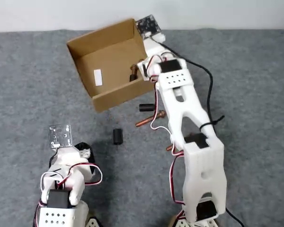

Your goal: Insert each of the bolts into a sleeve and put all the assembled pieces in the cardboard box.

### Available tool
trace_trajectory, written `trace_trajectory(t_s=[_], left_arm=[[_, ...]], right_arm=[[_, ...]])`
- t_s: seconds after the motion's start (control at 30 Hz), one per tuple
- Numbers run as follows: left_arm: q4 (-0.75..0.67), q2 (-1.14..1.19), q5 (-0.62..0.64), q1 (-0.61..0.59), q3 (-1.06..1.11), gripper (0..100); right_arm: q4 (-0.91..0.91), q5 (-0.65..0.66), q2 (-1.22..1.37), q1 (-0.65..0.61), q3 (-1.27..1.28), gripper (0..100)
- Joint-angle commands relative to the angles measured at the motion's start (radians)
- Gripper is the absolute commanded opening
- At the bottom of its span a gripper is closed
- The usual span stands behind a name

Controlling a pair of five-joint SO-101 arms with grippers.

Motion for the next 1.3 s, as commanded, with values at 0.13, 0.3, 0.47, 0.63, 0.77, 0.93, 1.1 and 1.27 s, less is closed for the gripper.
trace_trajectory(t_s=[0.13, 0.3, 0.47, 0.63, 0.77, 0.93, 1.1, 1.27], left_arm=[[-0.014, -0.002, 0.008, -0.005, -0.005, 0], [-0.014, -0.002, 0.009, -0.028, -0.005, 0], [-0.014, -0.002, 0.009, -0.028, -0.005, 0], [-0.014, -0.002, 0.009, -0.028, -0.005, 0], [-0.014, -0.002, 0.009, -0.029, -0.005, 0], [-0.014, -0.002, 0.009, -0.029, -0.005, 0], [-0.014, -0.003, 0.009, -0.029, -0.005, 0], [-0.015, -0.003, 0.009, -0.029, -0.005, 0]], right_arm=[[0.331, 0.011, -0.211, -0.005, -0.055, 0.9], [0.585, 0.006, -0.231, -0.025, -0.055, 0.9], [0.656, 0.084, -0.208, -0.047, -0.054, 2.8], [0.639, 0.290, -0.134, -0.045, -0.054, 18.2], [0.613, 0.338, -0.076, -0.059, -0.054, 24.5], [0.550, 0.402, -0.012, -0.094, -0.054, 24.5], [0.458, 0.456, 0.064, -0.099, -0.054, 24.5], [0.392, 0.496, 0.150, -0.099, -0.055, 24.5]])
